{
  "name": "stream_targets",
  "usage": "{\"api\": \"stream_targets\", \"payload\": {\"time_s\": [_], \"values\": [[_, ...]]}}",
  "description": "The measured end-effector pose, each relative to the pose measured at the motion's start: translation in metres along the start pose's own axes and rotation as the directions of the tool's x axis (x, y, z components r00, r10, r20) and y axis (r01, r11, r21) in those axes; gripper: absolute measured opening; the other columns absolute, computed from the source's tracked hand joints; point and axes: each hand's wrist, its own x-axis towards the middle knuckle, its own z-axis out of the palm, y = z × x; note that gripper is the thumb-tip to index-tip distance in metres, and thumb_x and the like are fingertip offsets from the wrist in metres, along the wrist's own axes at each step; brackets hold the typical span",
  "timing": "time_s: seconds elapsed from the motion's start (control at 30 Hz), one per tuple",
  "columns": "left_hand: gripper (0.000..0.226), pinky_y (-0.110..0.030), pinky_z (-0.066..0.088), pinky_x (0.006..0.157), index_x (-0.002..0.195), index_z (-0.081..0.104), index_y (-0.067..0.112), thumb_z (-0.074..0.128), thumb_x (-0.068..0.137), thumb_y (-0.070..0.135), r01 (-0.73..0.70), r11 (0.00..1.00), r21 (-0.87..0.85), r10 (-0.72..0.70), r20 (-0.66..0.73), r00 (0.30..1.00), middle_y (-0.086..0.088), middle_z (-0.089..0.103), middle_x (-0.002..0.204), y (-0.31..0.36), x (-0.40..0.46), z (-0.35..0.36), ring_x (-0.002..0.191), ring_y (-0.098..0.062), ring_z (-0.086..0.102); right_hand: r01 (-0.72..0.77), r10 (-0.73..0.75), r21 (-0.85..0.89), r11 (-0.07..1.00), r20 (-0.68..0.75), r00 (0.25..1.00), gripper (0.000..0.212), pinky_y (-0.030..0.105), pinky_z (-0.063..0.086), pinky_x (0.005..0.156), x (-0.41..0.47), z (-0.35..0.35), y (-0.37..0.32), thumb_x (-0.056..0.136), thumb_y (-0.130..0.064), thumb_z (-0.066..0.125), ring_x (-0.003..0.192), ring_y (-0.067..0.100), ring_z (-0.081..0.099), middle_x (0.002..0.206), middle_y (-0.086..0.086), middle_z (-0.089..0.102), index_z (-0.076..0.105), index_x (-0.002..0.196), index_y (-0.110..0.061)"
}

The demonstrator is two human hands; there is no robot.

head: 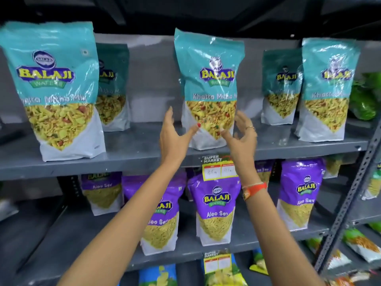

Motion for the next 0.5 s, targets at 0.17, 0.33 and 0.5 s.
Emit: {"api": "stream_targets", "payload": {"time_s": [0.17,0.33,0.5], "values": [[0.044,-0.025,0.050,0.094,0.124,0.048,0.010,0.063,0.083,0.012,-0.255,0.962,-0.096,0.221,-0.273,0.936,-0.001,0.051,0.129,-0.045,-0.065,-0.055,0.120,-0.016,0.051,0.008,-0.006,0.016,1.000,-0.102,0.995,0.027,0.011,0.048,0.069,-0.090,0.021,0.024,0.079,0.004,0.059,0.085,0.001,0.059,0.089,-0.004,0.065,0.060,0.097,-0.015],[0.038,-0.025,0.049,0.078,0.114,0.049,0.017,0.066,0.080,0.014,-0.101,0.995,0.014,0.099,-0.350,0.932,-0.001,0.050,0.112,-0.145,-0.108,-0.102,0.098,-0.014,0.053,-0.225,0.236,-0.099,0.969,0.113,0.965,0.031,0.005,0.045,0.065,-0.168,0.041,0.098,0.076,0.011,0.057,0.075,-0.004,0.059,0.089,0.003,0.063,0.058,0.095,-0.014],[0.069,-0.038,0.029,0.111,0.134,0.030,0.007,0.069,0.077,0.012,0.511,0.858,-0.058,-0.514,-0.101,0.852,-0.016,0.033,0.145,-0.237,-0.130,-0.118,0.134,-0.026,0.033,-0.434,0.559,-0.395,0.809,0.290,0.777,0.083,0.026,0.051,0.091,-0.193,0.054,0.179,0.064,0.001,0.075,0.108,0.024,0.056,0.119,0.011,0.049,0.030,0.134,-0.007]]}}
